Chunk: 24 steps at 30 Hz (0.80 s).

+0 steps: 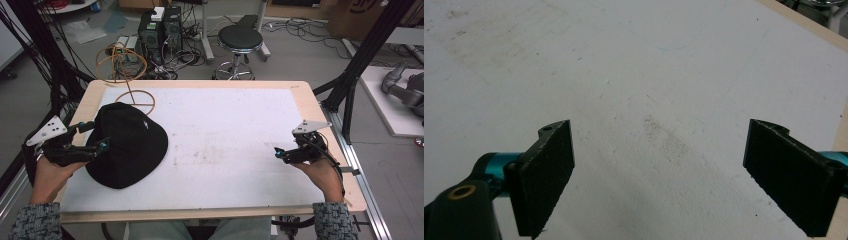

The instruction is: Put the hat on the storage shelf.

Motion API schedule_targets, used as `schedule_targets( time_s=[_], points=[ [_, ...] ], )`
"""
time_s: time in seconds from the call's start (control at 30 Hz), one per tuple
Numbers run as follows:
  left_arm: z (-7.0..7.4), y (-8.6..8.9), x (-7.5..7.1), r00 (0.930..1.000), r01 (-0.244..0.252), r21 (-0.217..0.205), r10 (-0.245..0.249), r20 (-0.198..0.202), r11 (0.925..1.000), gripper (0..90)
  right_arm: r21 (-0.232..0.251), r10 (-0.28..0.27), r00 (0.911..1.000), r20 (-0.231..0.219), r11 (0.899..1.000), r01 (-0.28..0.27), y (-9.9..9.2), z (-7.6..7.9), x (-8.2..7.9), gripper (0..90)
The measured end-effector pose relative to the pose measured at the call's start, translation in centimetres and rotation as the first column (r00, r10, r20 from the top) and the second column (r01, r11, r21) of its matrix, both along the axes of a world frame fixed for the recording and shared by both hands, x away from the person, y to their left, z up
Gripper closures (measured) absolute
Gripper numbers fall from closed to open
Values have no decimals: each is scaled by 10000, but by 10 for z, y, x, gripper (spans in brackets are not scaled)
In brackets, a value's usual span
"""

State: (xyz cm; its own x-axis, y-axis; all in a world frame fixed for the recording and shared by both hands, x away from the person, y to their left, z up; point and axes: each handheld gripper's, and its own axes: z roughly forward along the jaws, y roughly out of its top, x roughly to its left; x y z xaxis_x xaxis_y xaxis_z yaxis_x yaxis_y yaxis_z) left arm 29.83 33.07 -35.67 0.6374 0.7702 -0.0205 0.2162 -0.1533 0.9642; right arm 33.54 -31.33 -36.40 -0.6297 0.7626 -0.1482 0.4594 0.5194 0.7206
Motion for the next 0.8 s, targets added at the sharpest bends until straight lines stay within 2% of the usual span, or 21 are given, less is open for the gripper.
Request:
schedule_targets(
  time_s=[0.57, 0.8],
  points=[
    [2, -1, 0, 10000, -63, -129, 63, -8, 9999, 145, -45, 32, 10000, -10, 10000, -32, 1, -1, 0, 128],
    [3, -4, 0, 9990, -434, -195, 433, -53, 9989, 145, -14, 51, 10000, -47, 10000, -52, 1, -2, 0, 128]
  ],
)
